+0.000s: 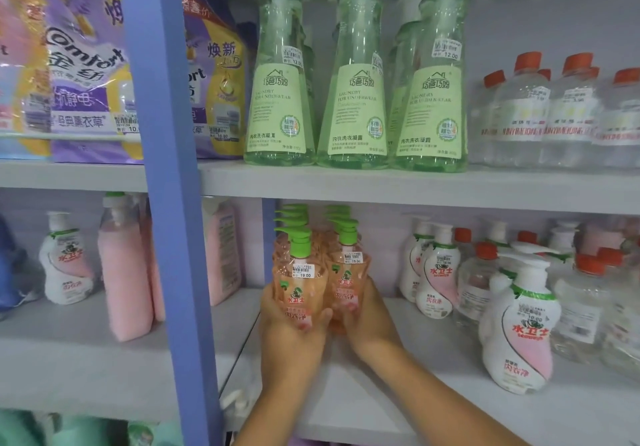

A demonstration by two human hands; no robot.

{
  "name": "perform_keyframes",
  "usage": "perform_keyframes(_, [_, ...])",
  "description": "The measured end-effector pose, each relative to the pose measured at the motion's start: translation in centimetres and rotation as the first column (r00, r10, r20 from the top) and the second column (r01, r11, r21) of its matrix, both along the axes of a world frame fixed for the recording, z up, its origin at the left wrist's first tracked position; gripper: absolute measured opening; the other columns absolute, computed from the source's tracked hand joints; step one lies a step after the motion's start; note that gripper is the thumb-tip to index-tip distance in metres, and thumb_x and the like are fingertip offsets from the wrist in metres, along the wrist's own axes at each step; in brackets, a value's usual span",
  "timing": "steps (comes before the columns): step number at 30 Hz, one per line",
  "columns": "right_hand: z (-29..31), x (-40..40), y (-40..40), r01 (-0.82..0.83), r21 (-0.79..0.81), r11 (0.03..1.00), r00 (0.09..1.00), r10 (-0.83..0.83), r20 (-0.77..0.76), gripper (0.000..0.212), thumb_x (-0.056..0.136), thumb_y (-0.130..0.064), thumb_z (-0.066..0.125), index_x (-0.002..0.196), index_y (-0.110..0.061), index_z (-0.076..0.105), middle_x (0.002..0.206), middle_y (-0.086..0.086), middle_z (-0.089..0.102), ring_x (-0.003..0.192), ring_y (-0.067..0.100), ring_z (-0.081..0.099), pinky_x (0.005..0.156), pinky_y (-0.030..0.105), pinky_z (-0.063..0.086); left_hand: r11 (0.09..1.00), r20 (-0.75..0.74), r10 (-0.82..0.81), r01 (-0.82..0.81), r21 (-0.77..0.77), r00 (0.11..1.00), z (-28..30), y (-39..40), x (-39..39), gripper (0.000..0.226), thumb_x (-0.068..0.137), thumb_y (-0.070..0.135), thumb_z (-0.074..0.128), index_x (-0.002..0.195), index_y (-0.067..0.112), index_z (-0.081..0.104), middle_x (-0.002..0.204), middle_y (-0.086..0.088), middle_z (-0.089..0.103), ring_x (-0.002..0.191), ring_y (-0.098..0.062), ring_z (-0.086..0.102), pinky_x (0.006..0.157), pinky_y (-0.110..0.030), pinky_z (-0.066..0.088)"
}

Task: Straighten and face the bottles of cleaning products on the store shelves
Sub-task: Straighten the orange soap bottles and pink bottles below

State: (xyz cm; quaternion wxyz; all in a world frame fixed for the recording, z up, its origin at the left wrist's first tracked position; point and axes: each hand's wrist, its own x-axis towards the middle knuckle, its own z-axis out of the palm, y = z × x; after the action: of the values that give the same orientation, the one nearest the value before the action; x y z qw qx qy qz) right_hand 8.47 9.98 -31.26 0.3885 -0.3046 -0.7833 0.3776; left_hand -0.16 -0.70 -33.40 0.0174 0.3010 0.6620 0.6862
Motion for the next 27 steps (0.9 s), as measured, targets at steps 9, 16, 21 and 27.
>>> perform_keyframes(9, [-1.1,-0.4,1.2,0.044,0.016,0.999,0.994,-0.045,0.095,0.051,0.089,-0.026,0.070,0.137,-0.025,0.051,0.128,-0.001,0.061,0.117,0.020,0.063,0.098,0.040,0.053,0.998,0.036,0.044,-0.045,0.034,0.998,-0.2,-0.2,-0.9,0.088,0.072,0.024,0.093,0.137,0.038,0.036,0.115,0.012,0.068,0.081,0.016,0.064,0.061,-0.005,0.042])
perform_keyframes(16, [-1.7,-0.9,1.8,0.100,0.148,0.984,0.975,-0.127,0.184,0.055,0.088,-0.039,0.073,0.135,-0.022,0.052,0.120,0.004,0.050,0.114,0.024,0.059,0.095,0.038,0.050,0.995,0.034,0.040,-0.043,0.092,0.999,-0.6,0.0,-1.6,0.092,0.069,0.020,0.095,0.136,0.042,0.036,0.123,0.006,0.068,0.098,0.001,0.068,0.070,-0.009,0.046])
perform_keyframes(21, [-2.0,-1.0,1.7,0.122,0.118,0.985,0.982,-0.137,0.132,0.051,0.087,-0.034,0.072,0.134,-0.027,0.054,0.114,0.000,0.049,0.110,0.022,0.060,0.096,0.038,0.052,0.991,0.018,0.010,-0.013,0.135,1.000,-0.4,-0.2,-1.6,0.091,0.065,0.010,0.095,0.121,0.056,0.040,0.118,0.007,0.070,0.102,-0.009,0.071,0.085,-0.025,0.057])
perform_keyframes(27, [-2.3,-1.1,1.8,0.153,0.129,0.980,0.981,-0.166,0.099,0.053,0.087,-0.036,0.075,0.135,-0.023,0.055,0.118,0.003,0.051,0.112,0.023,0.059,0.098,0.039,0.051,0.987,0.038,-0.001,-0.005,0.162,0.999,-0.2,-0.8,-1.0,0.091,0.067,0.012,0.095,0.130,0.050,0.041,0.123,0.011,0.068,0.108,-0.008,0.070,0.095,-0.040,0.057])
